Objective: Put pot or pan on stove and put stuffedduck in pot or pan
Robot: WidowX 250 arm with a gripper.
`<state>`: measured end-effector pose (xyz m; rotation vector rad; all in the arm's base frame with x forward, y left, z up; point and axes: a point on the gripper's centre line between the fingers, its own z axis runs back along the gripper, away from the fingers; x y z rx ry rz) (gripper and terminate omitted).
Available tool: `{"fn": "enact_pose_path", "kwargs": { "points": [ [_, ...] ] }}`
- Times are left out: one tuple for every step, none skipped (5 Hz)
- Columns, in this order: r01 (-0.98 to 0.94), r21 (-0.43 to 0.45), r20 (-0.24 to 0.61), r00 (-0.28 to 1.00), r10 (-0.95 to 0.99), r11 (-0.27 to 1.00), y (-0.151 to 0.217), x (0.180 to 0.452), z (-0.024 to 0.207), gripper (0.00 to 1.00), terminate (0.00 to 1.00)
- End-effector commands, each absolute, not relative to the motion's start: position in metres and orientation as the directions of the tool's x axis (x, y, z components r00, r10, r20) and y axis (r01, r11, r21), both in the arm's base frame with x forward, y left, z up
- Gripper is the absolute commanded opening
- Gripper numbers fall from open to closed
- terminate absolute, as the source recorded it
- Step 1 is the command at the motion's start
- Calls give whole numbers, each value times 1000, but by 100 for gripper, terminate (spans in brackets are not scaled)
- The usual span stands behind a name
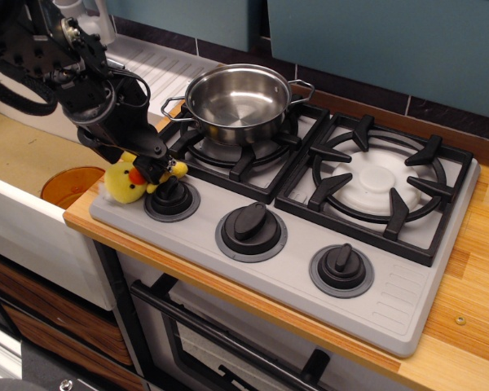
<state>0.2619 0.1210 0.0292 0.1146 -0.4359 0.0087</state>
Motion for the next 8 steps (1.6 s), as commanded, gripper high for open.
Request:
{"fn": "enact_pose_path", "kwargs": {
  "points": [
    [-4, 73, 408, 912, -26, 997, 117, 278, 31, 0, 0],
    [-2, 75, 388, 921, -27, 997, 117, 282, 38, 0, 0],
    [2, 77, 380, 924, -32, 997, 117, 285, 51, 0, 0],
    [-1, 108, 363, 931, -38, 994, 122, 286, 79, 0, 0],
    [-8, 135, 335, 942, -38, 991, 125, 290, 105, 0, 0],
    [-11, 140, 311, 950, -33, 990, 124, 298, 126, 0, 0],
    [-31, 122, 308, 951, -8, 992, 114, 312, 133, 0, 0],
    [-41, 93, 324, 946, 8, 995, 105, 326, 128, 0, 0]
  ]
}}
